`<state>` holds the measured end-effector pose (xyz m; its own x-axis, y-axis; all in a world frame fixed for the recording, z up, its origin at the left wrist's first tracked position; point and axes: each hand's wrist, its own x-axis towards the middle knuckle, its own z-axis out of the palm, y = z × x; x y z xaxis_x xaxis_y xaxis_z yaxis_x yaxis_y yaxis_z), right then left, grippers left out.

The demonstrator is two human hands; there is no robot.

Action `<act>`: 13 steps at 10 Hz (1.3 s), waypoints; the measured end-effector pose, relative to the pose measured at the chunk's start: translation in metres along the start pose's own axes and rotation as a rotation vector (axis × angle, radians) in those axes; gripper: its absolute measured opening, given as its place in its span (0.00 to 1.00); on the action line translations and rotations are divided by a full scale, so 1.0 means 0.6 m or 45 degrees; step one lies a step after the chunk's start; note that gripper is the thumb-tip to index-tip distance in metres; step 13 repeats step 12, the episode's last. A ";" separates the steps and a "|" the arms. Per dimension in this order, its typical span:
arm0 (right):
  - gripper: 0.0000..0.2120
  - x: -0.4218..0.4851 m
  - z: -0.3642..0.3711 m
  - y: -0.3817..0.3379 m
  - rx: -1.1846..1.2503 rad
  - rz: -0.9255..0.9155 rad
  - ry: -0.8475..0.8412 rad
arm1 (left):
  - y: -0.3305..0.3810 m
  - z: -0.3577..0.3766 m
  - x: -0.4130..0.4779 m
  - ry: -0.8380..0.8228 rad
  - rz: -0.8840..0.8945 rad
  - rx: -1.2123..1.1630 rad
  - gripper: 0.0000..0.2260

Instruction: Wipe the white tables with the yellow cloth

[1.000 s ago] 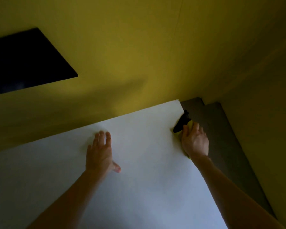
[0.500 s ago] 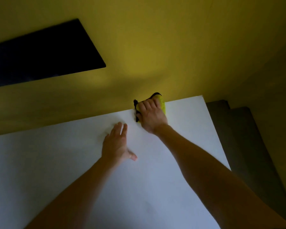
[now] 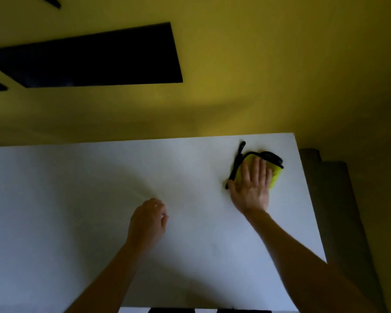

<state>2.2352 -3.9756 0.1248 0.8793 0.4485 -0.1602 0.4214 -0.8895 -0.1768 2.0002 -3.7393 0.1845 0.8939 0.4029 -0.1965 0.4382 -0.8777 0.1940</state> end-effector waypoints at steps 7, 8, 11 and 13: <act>0.10 -0.197 -0.094 -0.308 0.475 0.143 -0.366 | -0.224 -0.059 -0.171 -0.034 0.056 -0.238 0.17; 0.15 -0.246 -0.144 -0.372 0.446 -0.127 -0.474 | -0.218 -0.112 -0.164 0.052 0.281 -0.314 0.40; 0.24 -0.325 -0.212 -0.411 0.451 -0.205 -0.397 | -0.249 -0.200 -0.126 -0.516 0.262 -0.433 0.12; 0.32 -0.323 -0.230 -0.367 0.040 -0.200 -0.422 | -0.294 -0.167 -0.157 -0.293 0.128 -0.128 0.20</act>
